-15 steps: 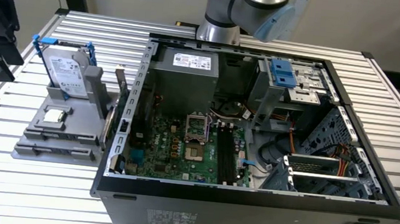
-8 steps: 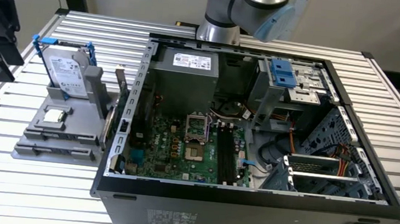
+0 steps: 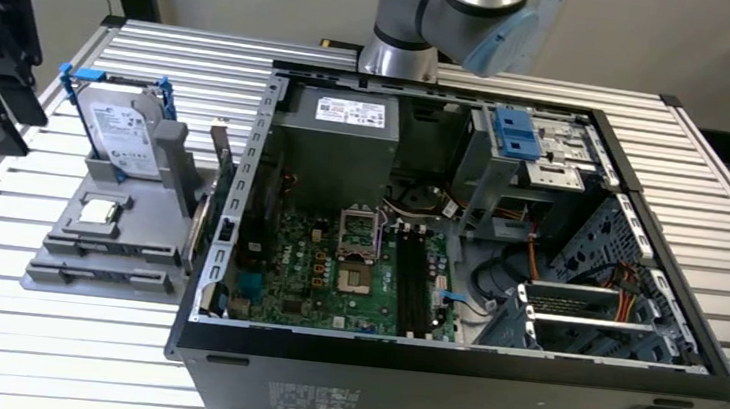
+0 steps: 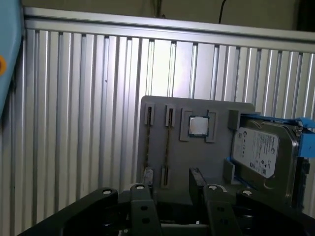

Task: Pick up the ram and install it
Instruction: 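Pick up the ram and move it above insertion slot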

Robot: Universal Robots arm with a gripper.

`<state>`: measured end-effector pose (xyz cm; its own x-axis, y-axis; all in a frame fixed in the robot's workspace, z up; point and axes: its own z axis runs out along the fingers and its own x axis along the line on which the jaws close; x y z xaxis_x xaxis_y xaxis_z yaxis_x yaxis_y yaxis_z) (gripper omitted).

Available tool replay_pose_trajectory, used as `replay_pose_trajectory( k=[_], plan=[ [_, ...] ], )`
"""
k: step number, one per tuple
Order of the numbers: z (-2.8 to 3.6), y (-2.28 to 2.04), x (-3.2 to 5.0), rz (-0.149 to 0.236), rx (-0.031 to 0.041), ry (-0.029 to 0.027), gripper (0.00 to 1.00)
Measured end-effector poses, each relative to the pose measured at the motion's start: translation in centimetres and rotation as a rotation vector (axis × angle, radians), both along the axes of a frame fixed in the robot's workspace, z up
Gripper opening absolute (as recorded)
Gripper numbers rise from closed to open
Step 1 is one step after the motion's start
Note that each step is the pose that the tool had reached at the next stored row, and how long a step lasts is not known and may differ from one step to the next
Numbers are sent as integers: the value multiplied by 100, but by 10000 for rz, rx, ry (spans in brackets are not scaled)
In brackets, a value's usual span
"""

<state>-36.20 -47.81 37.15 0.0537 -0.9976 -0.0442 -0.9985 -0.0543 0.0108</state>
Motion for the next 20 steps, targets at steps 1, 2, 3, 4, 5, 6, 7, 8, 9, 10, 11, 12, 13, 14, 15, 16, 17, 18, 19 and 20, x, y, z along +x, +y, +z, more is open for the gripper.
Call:
replay_pose_trajectory(
  k=[1,2,3,4,5,6,7,8,9,10,11,12,13,14,15,16,17,18,19,20],
  plan=[
    [-7,0,0,0,2,0,100],
    [-12,0,-2,-1,7,2,100],
    [-18,0,-2,0,11,1,100],
    [-26,0,-2,0,13,0,100],
    [-36,0,-2,0,13,0,100],
    [-45,0,-2,-2,12,1,100],
    [-56,0,-2,-7,13,0,100],
    [-66,0,-3,-21,13,1,100],
    [-77,0,-4,-41,12,1,100],
    [-89,0,-4,-59,13,1,100],
    [-101,0,-4,-74,13,0,100],
    [-114,0,-4,-90,13,1,100],
    [-127,0,-4,-110,13,0,100],
    [-139,0,-5,-131,13,0,100],
    [-151,0,-5,-155,12,1,100],
    [-163,0,-5,-172,11,1,100],
    [-176,0,-5,-188,12,1,100],
    [-189,0,-6,-203,13,0,100],
    [-202,0,-6,-214,13,0,100],
    [-215,0,-6,-222,13,0,100]
  ],
)
